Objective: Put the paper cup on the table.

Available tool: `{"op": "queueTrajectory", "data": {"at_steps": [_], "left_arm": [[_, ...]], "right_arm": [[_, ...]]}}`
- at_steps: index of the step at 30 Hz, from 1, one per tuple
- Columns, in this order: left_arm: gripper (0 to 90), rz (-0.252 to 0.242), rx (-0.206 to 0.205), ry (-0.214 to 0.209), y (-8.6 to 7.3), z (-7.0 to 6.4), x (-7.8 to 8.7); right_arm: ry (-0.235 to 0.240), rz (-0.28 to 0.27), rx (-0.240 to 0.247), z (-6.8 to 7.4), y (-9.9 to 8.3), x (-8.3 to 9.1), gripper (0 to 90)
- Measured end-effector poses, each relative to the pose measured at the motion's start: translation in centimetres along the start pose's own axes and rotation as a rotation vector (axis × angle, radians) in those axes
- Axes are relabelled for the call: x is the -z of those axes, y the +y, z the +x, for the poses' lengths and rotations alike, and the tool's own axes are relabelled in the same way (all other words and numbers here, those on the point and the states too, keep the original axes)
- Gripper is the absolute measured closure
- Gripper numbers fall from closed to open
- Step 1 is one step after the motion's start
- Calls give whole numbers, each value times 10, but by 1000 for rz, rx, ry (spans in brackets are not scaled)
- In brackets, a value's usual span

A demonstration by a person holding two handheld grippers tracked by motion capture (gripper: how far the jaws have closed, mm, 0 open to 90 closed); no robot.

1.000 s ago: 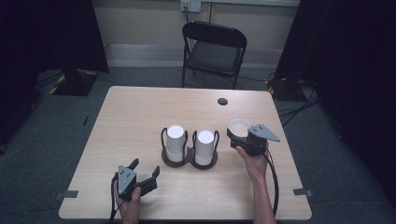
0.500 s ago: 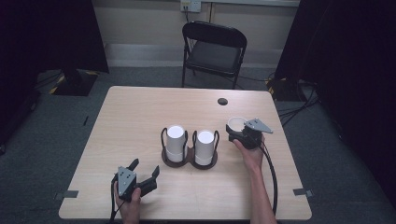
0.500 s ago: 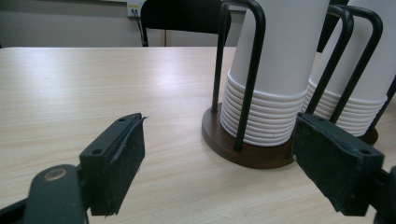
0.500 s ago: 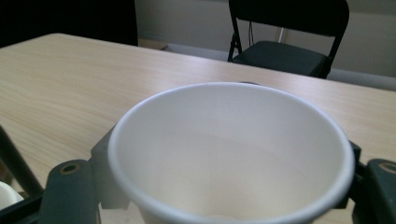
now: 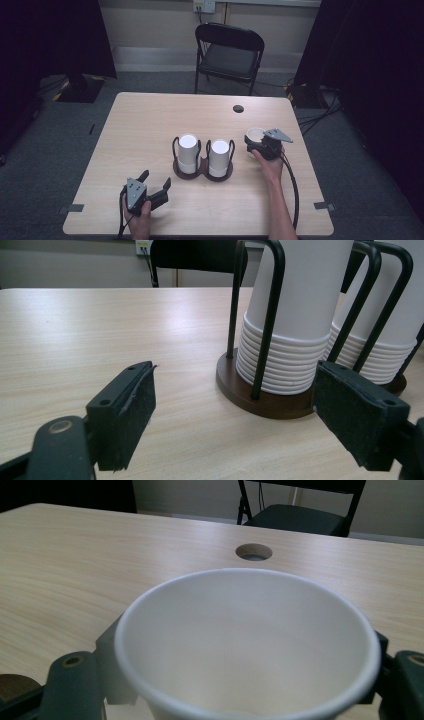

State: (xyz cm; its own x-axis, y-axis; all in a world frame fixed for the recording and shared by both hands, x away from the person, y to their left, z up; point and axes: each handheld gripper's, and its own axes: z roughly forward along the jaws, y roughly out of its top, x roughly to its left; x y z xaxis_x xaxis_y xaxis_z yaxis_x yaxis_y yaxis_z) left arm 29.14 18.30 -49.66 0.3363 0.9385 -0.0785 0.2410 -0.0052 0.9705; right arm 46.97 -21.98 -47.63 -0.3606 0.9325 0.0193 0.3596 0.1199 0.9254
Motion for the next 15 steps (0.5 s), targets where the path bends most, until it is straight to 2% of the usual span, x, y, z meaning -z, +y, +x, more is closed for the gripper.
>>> {"op": "queueTrajectory", "data": {"at_steps": [5,9,15], "left_arm": [[179,-11,-5,1,0,-1,1],[180,-18,-2,-3,-1,-2,1],[180,-32,-11,-3,-1,-2,3]], "right_arm": [[7,-21,-16,0,-6,4,229],[10,-8,-29,-3,-9,9,227],[6,23,-12,-1,-9,13,220]]}}
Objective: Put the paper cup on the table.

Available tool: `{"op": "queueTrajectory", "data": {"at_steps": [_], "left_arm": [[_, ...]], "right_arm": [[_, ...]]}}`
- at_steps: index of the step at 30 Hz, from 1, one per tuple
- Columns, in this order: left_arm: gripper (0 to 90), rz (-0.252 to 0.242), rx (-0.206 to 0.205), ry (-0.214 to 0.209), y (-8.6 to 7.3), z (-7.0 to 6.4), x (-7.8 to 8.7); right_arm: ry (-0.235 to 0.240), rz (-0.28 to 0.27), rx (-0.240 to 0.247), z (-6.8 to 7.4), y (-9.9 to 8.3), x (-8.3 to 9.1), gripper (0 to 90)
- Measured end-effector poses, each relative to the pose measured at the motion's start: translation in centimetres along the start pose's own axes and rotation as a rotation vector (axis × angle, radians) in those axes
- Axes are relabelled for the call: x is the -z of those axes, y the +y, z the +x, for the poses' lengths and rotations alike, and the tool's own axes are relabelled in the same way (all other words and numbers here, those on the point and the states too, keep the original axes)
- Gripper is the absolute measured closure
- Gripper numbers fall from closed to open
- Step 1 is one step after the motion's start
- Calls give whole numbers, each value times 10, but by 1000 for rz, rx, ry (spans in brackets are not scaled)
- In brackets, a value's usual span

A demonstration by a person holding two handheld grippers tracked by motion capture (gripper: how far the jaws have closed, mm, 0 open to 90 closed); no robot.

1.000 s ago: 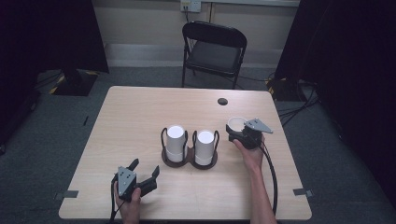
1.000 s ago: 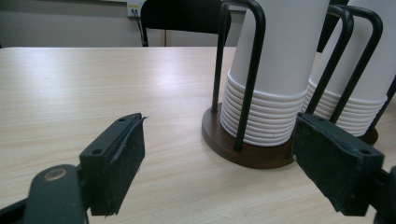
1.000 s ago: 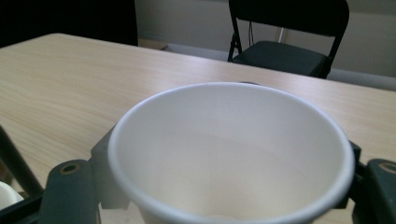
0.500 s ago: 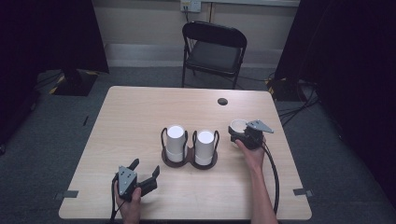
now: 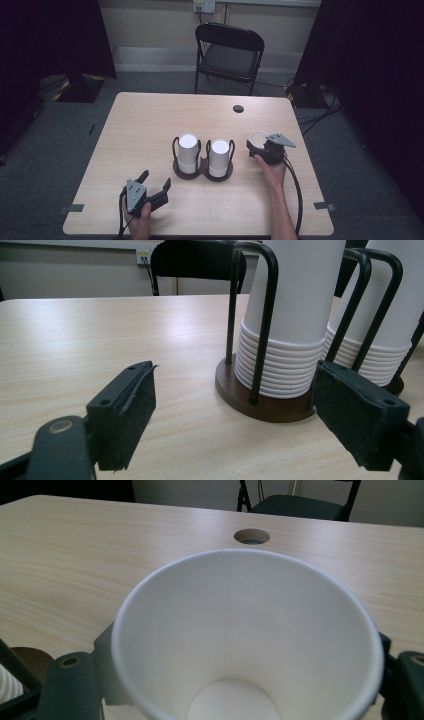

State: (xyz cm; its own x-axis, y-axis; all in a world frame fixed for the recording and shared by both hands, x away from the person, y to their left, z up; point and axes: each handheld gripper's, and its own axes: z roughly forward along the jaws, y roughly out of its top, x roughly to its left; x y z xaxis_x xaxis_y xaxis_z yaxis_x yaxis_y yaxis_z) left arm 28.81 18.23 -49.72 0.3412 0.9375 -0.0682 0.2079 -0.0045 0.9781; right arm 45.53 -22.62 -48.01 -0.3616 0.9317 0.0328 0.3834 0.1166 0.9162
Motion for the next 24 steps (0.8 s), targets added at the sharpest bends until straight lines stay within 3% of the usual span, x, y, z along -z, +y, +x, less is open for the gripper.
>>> {"op": "queueTrajectory", "data": {"at_steps": [12,24], "left_arm": [[180,-9,3,0,0,0,1],[180,-1,15,0,0,2,0]], "right_arm": [[13,66,-13,5,-5,-3,135],[-4,41,-48,0,-17,14,135]]}}
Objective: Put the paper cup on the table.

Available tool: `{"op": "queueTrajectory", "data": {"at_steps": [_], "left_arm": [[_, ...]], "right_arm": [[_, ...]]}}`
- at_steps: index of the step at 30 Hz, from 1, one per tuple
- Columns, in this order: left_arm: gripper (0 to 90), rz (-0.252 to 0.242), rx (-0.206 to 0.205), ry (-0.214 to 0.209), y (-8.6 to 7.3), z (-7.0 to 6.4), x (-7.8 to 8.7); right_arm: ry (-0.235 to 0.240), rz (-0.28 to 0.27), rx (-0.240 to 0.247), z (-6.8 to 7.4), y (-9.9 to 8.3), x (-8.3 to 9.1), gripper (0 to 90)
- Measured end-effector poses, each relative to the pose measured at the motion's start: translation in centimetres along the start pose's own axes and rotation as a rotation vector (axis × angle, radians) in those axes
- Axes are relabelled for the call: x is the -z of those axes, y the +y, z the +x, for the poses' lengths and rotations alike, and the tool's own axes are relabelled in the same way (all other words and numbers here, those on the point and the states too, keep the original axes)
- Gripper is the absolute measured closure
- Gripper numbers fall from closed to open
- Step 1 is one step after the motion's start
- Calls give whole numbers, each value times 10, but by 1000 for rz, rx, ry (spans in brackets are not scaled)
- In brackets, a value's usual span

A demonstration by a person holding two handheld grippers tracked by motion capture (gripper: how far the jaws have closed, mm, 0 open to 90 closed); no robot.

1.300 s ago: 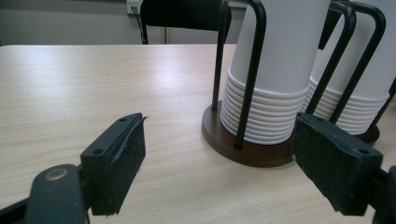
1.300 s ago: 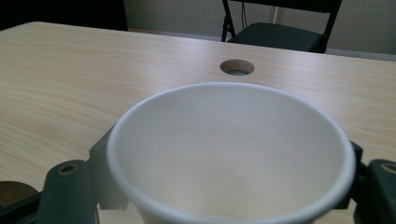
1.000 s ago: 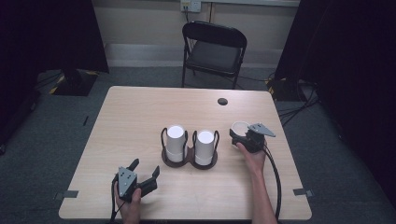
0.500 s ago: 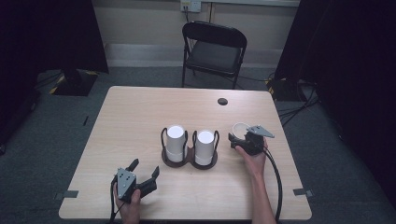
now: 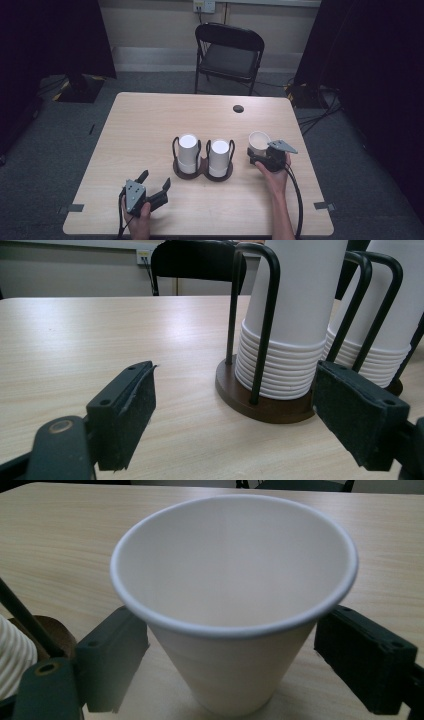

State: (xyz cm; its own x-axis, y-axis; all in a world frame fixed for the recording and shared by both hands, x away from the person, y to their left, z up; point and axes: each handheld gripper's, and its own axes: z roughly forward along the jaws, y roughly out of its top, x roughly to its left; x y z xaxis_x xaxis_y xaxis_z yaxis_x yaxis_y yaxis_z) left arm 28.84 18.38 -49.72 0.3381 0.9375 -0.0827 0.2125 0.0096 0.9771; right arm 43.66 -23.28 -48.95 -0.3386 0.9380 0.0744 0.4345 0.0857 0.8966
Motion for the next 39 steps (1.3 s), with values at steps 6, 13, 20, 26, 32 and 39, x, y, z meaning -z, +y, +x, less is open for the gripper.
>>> {"op": "queueTrajectory", "data": {"at_steps": [6,13,20,26,32,39], "left_arm": [[186,8,3,6,0,0,-1],[187,-3,8,10,0,0,0],[187,2,3,11,0,0,0],[191,9,9,24,0,0,-1],[192,13,6,37,1,-1,-2],[159,17,25,67,1,-1,-2]], "right_arm": [[-7,-11,-16,6,1,10,134],[-47,-4,-5,14,0,16,136],[-75,-21,-36,18,-6,29,137],[-96,-25,-39,23,-11,44,137],[-98,-71,-39,32,-14,60,137],[-80,-130,5,54,-15,74,136]]}}
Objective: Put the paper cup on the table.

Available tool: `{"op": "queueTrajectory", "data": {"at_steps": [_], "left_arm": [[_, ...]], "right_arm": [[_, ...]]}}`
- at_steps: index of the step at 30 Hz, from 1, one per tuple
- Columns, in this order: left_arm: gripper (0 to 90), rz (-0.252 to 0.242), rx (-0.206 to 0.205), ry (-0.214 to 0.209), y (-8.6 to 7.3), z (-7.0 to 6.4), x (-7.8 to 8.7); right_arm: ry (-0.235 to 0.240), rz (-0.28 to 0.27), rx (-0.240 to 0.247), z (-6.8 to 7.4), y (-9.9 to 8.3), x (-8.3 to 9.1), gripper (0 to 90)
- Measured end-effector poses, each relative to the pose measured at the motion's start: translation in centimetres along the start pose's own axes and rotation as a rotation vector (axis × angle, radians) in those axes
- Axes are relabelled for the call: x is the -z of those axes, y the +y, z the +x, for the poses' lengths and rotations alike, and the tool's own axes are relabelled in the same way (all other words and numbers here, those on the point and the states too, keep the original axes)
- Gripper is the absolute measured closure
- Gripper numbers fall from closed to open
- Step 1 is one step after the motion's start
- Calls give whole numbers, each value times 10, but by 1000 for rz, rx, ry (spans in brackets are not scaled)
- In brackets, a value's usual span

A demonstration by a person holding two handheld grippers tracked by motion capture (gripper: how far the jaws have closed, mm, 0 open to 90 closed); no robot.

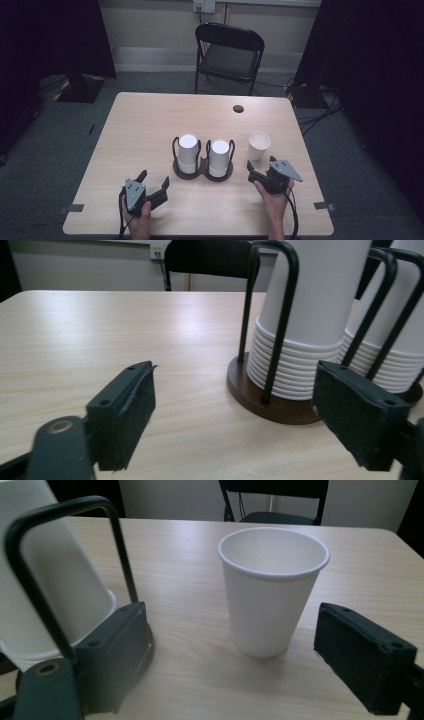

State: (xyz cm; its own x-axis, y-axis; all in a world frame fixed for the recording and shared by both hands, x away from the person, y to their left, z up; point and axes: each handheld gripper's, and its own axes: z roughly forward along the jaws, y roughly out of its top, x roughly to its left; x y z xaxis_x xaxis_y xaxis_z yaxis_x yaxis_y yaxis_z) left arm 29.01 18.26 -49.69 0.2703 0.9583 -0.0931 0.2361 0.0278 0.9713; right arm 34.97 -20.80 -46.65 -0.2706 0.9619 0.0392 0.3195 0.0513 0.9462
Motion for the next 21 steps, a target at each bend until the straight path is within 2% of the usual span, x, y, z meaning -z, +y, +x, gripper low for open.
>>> {"op": "queueTrajectory", "data": {"at_steps": [11,19,20,21], "left_arm": [[156,1,-6,38,0,-2,0],[158,2,-6,36,0,-2,1],[158,2,-9,37,0,-2,1],[158,-1,-11,38,0,-3,1]], "right_arm": [[55,-16,32,35,-14,11,136],[87,-33,32,53,-28,14,136],[105,-18,43,56,-30,14,136],[103,-19,52,58,-32,14,136]]}}
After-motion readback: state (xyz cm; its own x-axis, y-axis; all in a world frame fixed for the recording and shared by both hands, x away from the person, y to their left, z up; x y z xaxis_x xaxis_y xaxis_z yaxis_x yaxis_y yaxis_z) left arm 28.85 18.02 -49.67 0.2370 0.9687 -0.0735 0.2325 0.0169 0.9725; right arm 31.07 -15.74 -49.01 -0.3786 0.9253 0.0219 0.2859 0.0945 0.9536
